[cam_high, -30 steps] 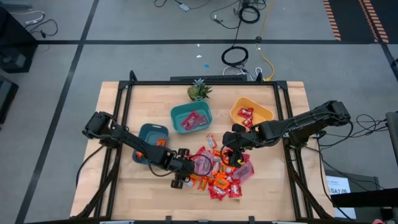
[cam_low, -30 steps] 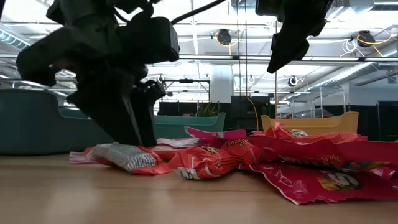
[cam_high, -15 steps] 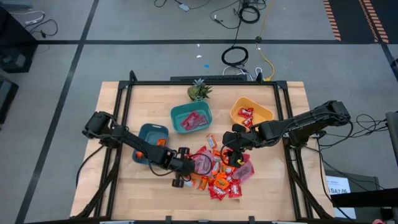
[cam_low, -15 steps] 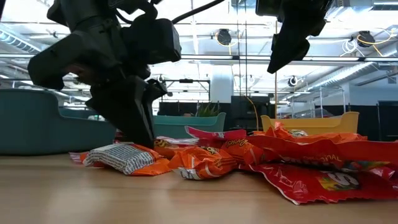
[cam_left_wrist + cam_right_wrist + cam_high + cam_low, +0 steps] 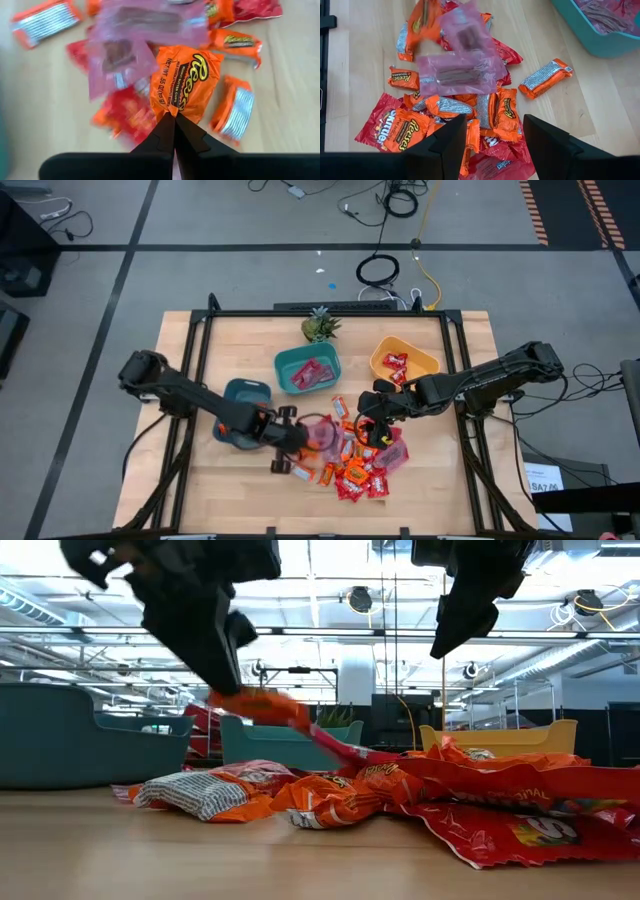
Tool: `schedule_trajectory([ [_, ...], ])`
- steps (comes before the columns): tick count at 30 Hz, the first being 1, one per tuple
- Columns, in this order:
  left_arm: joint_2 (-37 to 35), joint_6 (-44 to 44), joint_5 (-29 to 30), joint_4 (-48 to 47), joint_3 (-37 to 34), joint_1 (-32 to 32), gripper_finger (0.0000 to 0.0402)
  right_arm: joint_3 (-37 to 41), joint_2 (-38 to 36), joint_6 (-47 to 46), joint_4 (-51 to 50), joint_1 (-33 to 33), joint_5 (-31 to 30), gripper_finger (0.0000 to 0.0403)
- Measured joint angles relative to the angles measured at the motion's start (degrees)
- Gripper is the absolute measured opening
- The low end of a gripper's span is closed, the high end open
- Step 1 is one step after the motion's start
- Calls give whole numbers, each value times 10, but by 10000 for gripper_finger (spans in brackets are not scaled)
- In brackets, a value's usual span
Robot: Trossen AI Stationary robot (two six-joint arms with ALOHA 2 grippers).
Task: Sort candy
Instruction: Put the orange chocolate into the blue bin
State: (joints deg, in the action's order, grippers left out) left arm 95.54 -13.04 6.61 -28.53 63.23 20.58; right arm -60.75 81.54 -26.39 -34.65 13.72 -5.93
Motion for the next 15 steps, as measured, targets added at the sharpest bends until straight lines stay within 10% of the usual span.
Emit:
schedule_trajectory([
  [15,-236,-176,102,-253,0,-35,8,0,0,0,1,0,0,187],
])
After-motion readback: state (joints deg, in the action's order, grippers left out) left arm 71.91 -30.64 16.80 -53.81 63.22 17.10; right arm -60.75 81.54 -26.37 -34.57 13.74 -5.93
